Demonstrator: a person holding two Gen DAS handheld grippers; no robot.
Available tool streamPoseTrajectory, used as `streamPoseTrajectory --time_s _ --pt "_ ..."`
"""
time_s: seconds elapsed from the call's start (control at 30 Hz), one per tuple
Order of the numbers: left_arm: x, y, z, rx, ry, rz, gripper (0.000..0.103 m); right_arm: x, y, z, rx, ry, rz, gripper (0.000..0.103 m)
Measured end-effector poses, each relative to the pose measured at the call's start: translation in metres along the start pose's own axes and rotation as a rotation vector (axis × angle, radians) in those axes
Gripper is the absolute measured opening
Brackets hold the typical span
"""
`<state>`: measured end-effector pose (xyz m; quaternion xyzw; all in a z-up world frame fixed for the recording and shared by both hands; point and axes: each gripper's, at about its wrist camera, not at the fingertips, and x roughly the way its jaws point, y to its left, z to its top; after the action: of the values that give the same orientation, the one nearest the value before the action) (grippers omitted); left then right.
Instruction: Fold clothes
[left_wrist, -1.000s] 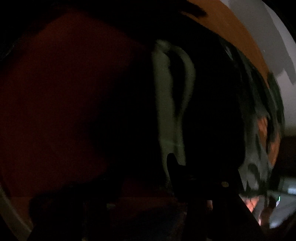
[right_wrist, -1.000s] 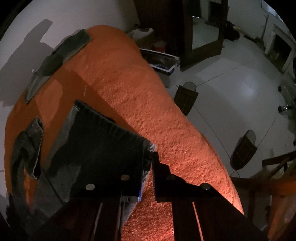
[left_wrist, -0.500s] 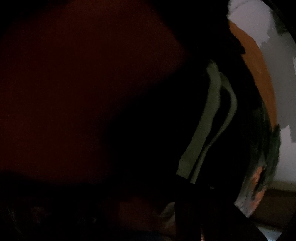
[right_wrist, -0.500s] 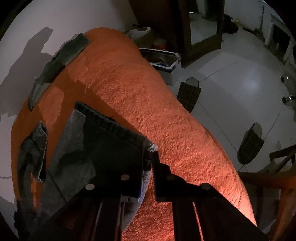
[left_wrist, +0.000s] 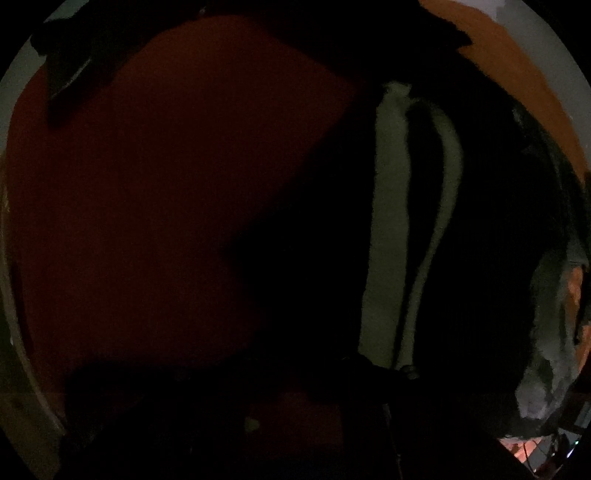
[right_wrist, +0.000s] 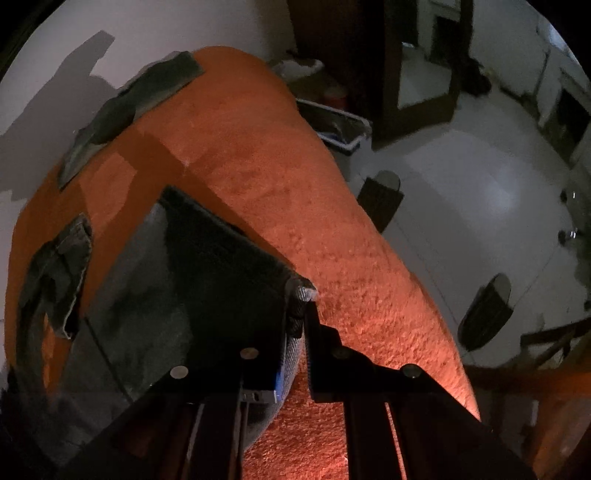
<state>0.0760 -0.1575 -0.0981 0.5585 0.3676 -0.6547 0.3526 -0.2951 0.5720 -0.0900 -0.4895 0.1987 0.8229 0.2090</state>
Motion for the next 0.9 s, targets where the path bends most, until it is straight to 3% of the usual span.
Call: streamPoseTrajectory --time_s 0.07,0.13,0.2,0.27,0.4,0.57,0.77,0.83,0.9 --pt "-0.013 -0.005 -0.002 0.019 -0.02 -0.033 0.025 -0.012 0.005 0.002 -0.003 -0.046 -0.058 0.015" --pt "-0.024 -0.018 -0.01 0.081 -0.034 -0.056 0.029 -0.024 0.01 0.005 -0.006 -0.092 -0.116 0.04" --pt "-0.03 -0.039 -0.019 0.191 -0.039 -0.061 0.029 -0.038 0.014 0.008 0.003 -0.158 -0.153 0.053" --pt "-0.029 -0.062 -0.027 0.314 -0.028 -0.084 0.031 -0.049 0.018 0.01 0.009 -0.214 -0.175 0.053" --pt "0.0 -0.088 -0.037 0.413 0.081 -0.081 0.037 -0.046 0.038 0.009 -0.048 -0.203 -0.144 0.054" --pt "0.023 -0.088 -0.035 0.371 0.153 -0.042 0.04 -0.039 0.056 -0.002 -0.101 -0.16 -0.097 0.054" --pt "0.015 -0.097 -0.028 0.412 0.076 0.076 0.048 -0.038 0.061 -0.012 -0.131 -0.138 -0.084 0.054" --pt "0.01 -0.098 -0.024 0.398 0.045 0.084 0.053 -0.036 0.06 -0.013 -0.123 -0.131 -0.083 0.054" --pt "0.019 -0.098 -0.023 0.376 0.087 0.061 0.06 -0.032 0.062 -0.013 -0.109 -0.121 -0.074 0.054"
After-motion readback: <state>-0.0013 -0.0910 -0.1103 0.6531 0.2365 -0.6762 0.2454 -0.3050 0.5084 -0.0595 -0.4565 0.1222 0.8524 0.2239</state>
